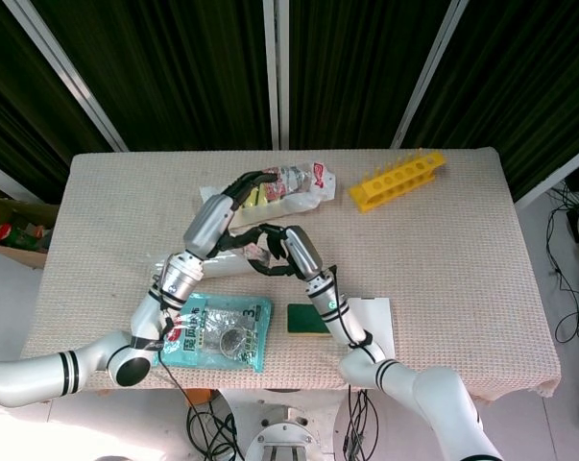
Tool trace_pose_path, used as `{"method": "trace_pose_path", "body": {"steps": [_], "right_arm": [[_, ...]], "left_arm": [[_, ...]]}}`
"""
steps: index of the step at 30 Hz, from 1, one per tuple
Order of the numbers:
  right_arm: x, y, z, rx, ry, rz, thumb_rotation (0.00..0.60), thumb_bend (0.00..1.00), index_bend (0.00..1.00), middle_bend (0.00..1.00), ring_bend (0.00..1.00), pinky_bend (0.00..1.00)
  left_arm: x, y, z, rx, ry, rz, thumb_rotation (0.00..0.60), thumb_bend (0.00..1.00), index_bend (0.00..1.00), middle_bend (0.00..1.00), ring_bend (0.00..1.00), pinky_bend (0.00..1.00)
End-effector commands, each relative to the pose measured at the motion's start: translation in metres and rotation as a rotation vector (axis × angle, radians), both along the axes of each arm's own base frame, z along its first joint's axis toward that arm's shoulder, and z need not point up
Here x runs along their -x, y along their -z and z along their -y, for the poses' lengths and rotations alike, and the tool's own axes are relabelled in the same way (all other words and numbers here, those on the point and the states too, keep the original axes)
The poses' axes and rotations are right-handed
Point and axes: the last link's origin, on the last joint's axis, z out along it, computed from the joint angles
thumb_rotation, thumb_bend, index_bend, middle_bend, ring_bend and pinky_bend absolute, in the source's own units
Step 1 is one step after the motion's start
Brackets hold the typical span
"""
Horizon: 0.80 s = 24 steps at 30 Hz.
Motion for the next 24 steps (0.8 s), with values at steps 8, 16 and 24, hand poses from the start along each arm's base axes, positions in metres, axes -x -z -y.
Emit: {"method": "trace_pose_path", "body": {"steps": [8,16,24], "right_arm": [[-0.004,0.0,0.0,-0.016,0.008,0.017,0.6,0.54,1.0,0.9,0.82,0.92],[-0.007,0.001,0.0,-0.022,0.008,0.013,0.6,0.54,1.0,0.9,0.82,0.92],[-0.009,0.003,-0.002,-0.028,0.004,0.009,0.6,0.54,1.0,0.9,0.82,0.92]], "left_arm": [[0.005,0.005,0.001,-0.1,0.025,-0.146,0.0,0.0,0.14,0.2,0.09,0.16],[0.006,0.01,0.003,-0.132,0.038,-0.214,0.0,0.0,0.14,0.2,0.09,0.16],[0.006,0.012,0.005,-0.174,0.062,-0.272,0.0,0.0,0.15,0.22,0.09,0.16]]}}
